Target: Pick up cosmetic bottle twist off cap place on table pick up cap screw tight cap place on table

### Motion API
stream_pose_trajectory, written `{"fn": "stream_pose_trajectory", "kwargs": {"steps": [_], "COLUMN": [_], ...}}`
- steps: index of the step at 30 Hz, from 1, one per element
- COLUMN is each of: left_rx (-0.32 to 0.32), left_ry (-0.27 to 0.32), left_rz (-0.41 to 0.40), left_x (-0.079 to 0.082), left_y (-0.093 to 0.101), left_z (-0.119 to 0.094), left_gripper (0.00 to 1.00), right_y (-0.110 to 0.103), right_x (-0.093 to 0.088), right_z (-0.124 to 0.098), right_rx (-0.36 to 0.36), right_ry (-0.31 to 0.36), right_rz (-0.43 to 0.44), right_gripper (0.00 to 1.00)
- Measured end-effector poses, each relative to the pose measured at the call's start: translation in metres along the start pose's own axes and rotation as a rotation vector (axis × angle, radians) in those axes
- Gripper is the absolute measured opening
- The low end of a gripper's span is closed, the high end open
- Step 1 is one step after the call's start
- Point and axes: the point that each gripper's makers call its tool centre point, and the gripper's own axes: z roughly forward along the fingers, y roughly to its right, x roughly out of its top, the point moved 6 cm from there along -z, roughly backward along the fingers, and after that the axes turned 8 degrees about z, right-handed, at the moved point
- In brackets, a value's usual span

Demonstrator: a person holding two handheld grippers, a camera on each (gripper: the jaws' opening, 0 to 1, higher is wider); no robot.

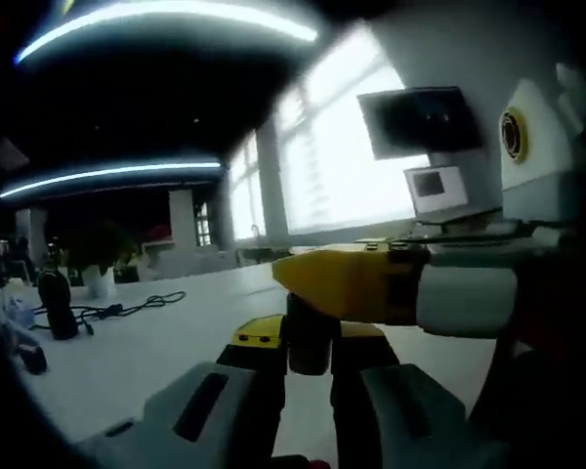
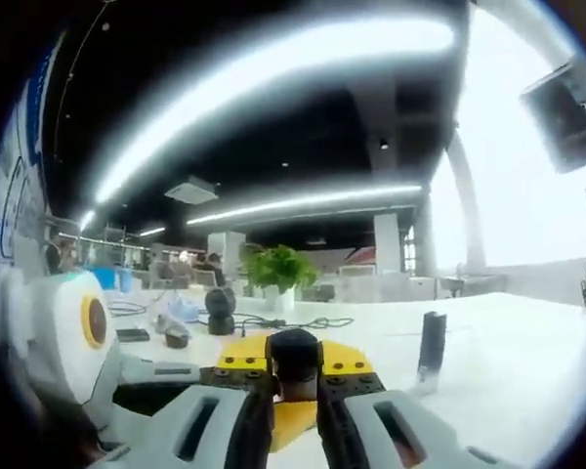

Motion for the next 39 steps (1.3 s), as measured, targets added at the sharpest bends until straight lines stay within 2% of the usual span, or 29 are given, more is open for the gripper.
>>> {"fn": "stream_pose_trajectory", "kwargs": {"steps": [2,3,5,8,9,10,13,14,16,17,19,20,21,23,25,28,31,34,36,39], "left_rx": [-0.050,-0.052,-0.116,-0.176,-0.190,-0.228,-0.301,-0.300,-0.359,-0.356,-0.427,-0.431,-0.448,-0.479,-0.515,-0.569,-0.614,-0.658,-0.698,-0.733], "left_ry": [-0.004,0.002,0.018,0.039,0.028,0.032,0.037,0.034,0.031,0.029,0.024,0.031,0.028,0.021,0.023,0.033,0.042,0.042,0.041,0.043], "left_rz": [-0.052,-0.065,-0.111,-0.151,-0.133,-0.158,-0.174,-0.179,-0.179,-0.178,-0.197,-0.199,-0.188,-0.185,-0.210,-0.252,-0.256,-0.243,-0.243,-0.229], "left_x": [-0.002,-0.002,0.000,0.005,0.006,0.008,0.011,0.012,0.012,0.012,0.012,0.013,0.013,0.013,0.013,0.015,0.016,0.017,0.018,0.018], "left_y": [0.001,-0.001,0.000,-0.004,-0.006,-0.005,-0.003,-0.004,0.000,-0.001,0.004,0.003,0.004,0.006,0.008,0.010,0.013,0.018,0.023,0.028], "left_z": [0.000,0.000,0.001,0.001,0.002,0.002,0.002,0.002,0.001,0.002,0.000,0.000,-0.001,-0.002,-0.004,-0.007,-0.010,-0.014,-0.017,-0.020], "left_gripper": [0.06,0.06,0.06,0.06,0.06,0.06,0.06,0.06,0.06,0.06,0.06,0.07,0.07,0.07,0.07,0.07,0.07,0.07,0.07,0.07], "right_y": [0.002,0.001,0.003,0.005,0.005,0.007,0.007,0.008,0.007,0.010,0.009,0.012,0.011,0.015,0.020,0.024,0.025,0.024,0.024,0.023], "right_x": [-0.001,-0.002,0.000,-0.004,-0.001,0.000,0.006,0.007,0.013,0.016,0.021,0.023,0.026,0.027,0.026,0.027,0.029,0.033,0.033,0.029], "right_z": [0.000,0.000,-0.001,-0.001,0.001,0.000,-0.003,-0.003,-0.004,-0.004,-0.005,-0.005,-0.006,-0.009,-0.009,-0.014,-0.022,-0.028,-0.028,-0.034], "right_rx": [0.009,0.039,0.070,0.118,0.146,0.171,0.260,0.276,0.346,0.356,0.436,0.455,0.502,0.542,0.557,0.648,0.749,0.809,0.819,0.895], "right_ry": [-0.008,-0.005,-0.004,-0.036,-0.008,-0.017,-0.010,-0.023,-0.025,-0.031,-0.044,-0.061,-0.057,-0.062,-0.076,-0.102,-0.132,-0.151,-0.160,-0.218], "right_rz": [0.008,0.014,0.018,0.035,0.067,0.089,0.064,0.053,0.038,0.043,0.052,0.068,0.075,0.035,0.036,0.103,0.148,0.172,0.166,0.200], "right_gripper": [0.11,0.11,0.12,0.14,0.17,0.19,0.18,0.19,0.19,0.20,0.20,0.19,0.20,0.20,0.20,0.19,0.17,0.16,0.16,0.16]}}
